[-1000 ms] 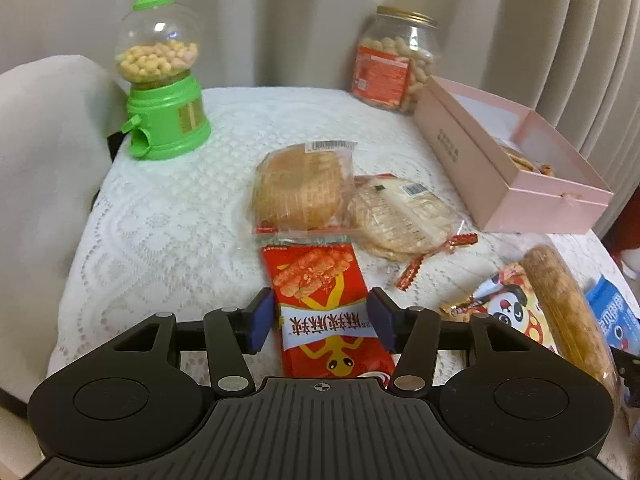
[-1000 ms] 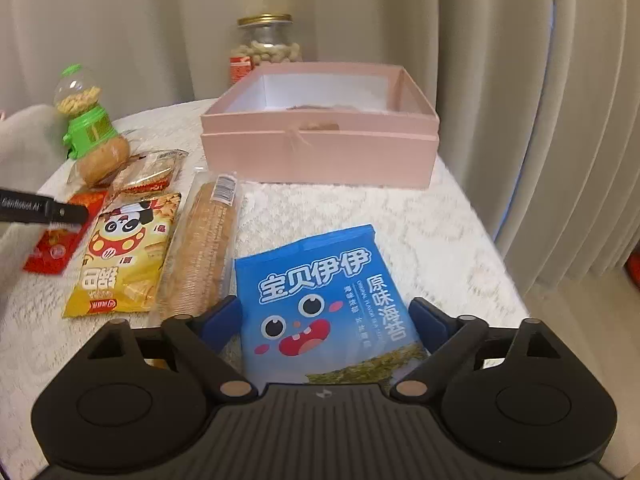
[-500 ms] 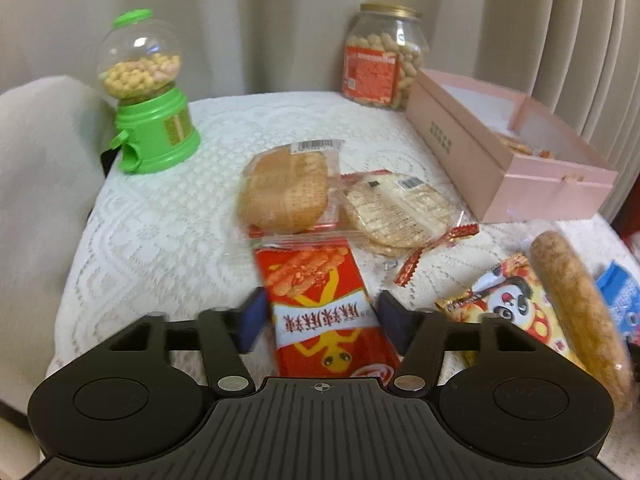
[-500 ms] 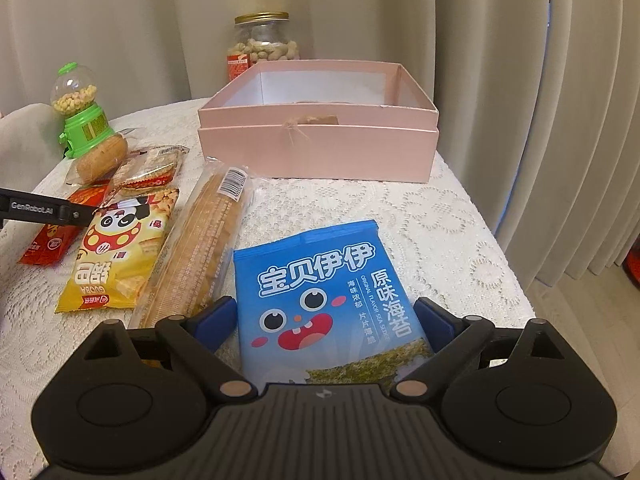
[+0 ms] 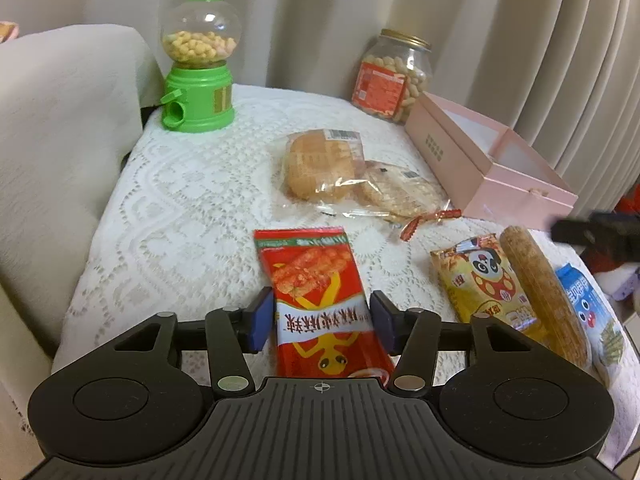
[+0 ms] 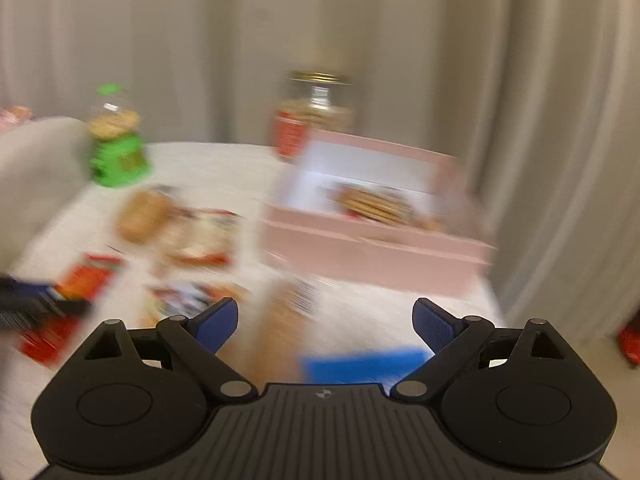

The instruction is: Organize snacks

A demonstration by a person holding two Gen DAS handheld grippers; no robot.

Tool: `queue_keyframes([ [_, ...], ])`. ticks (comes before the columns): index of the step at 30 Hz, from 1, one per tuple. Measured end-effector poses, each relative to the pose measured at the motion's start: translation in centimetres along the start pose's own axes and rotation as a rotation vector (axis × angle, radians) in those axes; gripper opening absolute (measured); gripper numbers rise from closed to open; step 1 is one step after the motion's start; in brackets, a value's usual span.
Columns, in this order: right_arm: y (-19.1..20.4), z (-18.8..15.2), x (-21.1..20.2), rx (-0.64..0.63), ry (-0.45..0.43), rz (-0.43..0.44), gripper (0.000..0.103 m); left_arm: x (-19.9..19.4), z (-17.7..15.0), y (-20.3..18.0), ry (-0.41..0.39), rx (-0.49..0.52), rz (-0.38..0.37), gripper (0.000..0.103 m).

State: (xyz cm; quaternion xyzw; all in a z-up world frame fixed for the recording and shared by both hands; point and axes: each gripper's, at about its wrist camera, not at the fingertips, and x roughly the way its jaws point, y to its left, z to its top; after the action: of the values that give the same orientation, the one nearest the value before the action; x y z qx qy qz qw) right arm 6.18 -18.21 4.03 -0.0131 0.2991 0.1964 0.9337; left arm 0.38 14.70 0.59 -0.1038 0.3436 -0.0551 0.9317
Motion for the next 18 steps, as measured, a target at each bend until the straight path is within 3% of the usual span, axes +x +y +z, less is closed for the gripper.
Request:
queue_keyframes([
  [6, 7.3, 4.8, 4.9, -0.096, 0.101, 0.139, 0.095, -0.3, -0.7, 1.0, -0.023, -0.023, -0.044, 0.053],
  [9, 11.8, 6.4, 7.6, -0.194, 0.123, 0.106, 0.095, -0.4, -1.1, 1.0, -0.044, -0.009, -0.048, 0.053],
  [12, 15.1, 7.2, 10.7, -0.246, 0.207, 0.063, 0.095, -0.4, -1.3, 1.2, -0.059, -0.016, -0.06, 0.053],
  [18, 17.7, 7.7, 14.0, -0.289, 0.249, 0.053, 0.09, -0.6, -1.6, 1.8, -0.079, -0.04, -0.088, 0.053],
])
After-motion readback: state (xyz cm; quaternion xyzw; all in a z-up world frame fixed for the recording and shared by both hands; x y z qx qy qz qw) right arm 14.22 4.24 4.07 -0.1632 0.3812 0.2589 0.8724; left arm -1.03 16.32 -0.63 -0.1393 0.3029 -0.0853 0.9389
